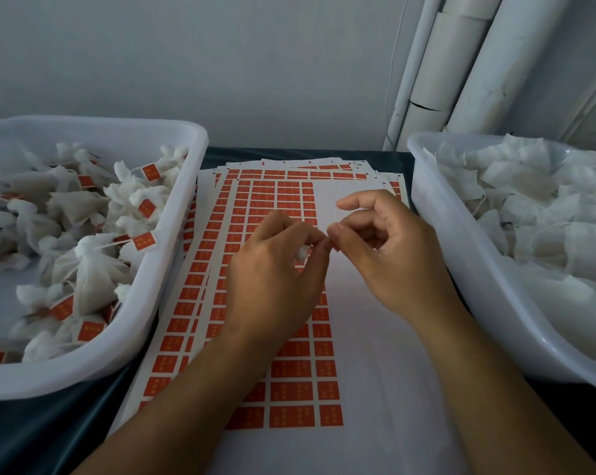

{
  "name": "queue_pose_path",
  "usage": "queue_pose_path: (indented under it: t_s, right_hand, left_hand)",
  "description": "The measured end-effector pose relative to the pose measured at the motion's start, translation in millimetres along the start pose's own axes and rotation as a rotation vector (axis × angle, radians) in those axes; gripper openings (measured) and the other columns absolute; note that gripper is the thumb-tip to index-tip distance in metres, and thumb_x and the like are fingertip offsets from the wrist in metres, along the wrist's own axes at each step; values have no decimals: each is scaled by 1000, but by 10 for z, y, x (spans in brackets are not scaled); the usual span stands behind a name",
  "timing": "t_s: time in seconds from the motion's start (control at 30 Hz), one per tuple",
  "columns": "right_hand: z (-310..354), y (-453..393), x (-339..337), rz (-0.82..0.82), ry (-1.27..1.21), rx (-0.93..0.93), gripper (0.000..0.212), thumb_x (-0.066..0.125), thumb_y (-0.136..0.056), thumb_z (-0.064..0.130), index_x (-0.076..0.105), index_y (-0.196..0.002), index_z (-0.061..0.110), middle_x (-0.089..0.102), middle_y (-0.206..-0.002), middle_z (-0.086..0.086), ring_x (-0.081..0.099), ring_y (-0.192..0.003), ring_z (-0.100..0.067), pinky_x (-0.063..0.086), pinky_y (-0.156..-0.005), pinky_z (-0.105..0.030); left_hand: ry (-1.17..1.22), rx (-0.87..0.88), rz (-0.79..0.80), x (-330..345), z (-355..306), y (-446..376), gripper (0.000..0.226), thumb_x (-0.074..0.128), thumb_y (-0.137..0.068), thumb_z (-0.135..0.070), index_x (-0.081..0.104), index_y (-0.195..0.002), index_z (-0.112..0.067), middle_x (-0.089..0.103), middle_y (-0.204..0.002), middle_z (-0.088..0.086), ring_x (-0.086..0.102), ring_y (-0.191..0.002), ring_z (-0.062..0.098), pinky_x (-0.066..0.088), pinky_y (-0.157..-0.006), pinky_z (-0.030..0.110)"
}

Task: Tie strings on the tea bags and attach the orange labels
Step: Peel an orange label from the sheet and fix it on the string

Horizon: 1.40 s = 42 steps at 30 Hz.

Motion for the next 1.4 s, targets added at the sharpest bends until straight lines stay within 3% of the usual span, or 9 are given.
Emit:
queue_pose_path:
  t_s: [0.2,0.43,0.63,0.83,0.93,1.13,1.2,1.33,1.4]
  right_hand:
    - [-99,-26,-77,-39,0,66,24,68,-93,47,57,-114,43,61,-103,34,65,-92,8,49,-69,-2]
    - [-172,9,117,211,-127,177,48,55,-86,65,65,-124,38,73,-109,17,72,-96,-5,63,-85,-31]
    - [-174,0,92,152,-194,156,15,65,-96,40,75,-102,30,75,-89,15,73,-85,-9,61,-73,-21]
    - [-189,-14,-10,31,-182,158,10,63,-98,41,70,-95,34,71,-82,19,70,-83,-4,53,-69,-9]
    - [-132,-9,-14,6,-123,126,8,60,-99,41,65,-95,37,69,-83,24,68,-84,-3,50,-70,-7]
    - [174,-26,-48,-39,-204,29,6,59,-100,36,64,-96,34,71,-82,14,71,-80,-6,53,-70,-11]
    - [327,-64,7,-2,-229,-2,10,59,-99,36,65,-98,28,72,-81,12,72,-80,-7,55,-71,-14]
    - [727,-225,107,84,-204,-103,19,57,-99,39,66,-104,24,71,-84,13,73,-84,-9,59,-73,-19]
    - [939,-322,167,133,-193,-146,17,58,-100,40,67,-104,26,71,-84,14,72,-85,-9,60,-75,-22]
  left_hand:
    - [79,-151,50,27,122,2,9,69,-94,-40,65,-85,-40,61,-91,-25,57,-81,-2,37,-64,5]
    - [331,-212,134,104,169,0,15,63,-98,-37,69,-85,-32,65,-80,-17,62,-82,6,45,-61,9]
    - [374,-188,179,145,159,18,15,63,-98,-39,68,-86,-32,65,-79,-17,62,-82,6,47,-64,9]
    - [307,-178,257,231,138,64,2,65,-96,-39,64,-95,-40,64,-92,-25,60,-91,-1,45,-67,8]
    - [287,-179,289,279,147,93,10,68,-95,-38,62,-100,-44,63,-102,-26,61,-92,1,50,-74,15]
    - [242,-243,309,312,215,138,20,71,-92,-41,57,-105,-42,55,-104,-24,59,-86,3,46,-60,4]
    - [264,-261,304,305,235,134,23,73,-91,-40,57,-107,-38,56,-105,-20,60,-87,5,50,-65,10]
    - [466,-393,259,255,245,97,52,75,-91,-28,49,-135,-31,63,-120,-10,67,-104,13,62,-84,32]
    - [505,-406,214,234,262,75,42,71,-94,-22,54,-133,-21,68,-115,-2,70,-102,18,62,-85,39]
Point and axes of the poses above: each hand's wrist, its own y-axis away from the middle knuckle, its own x-axis out of the palm, z = x × y, the point moved 7 cm from there along -y, towards the middle knuckle
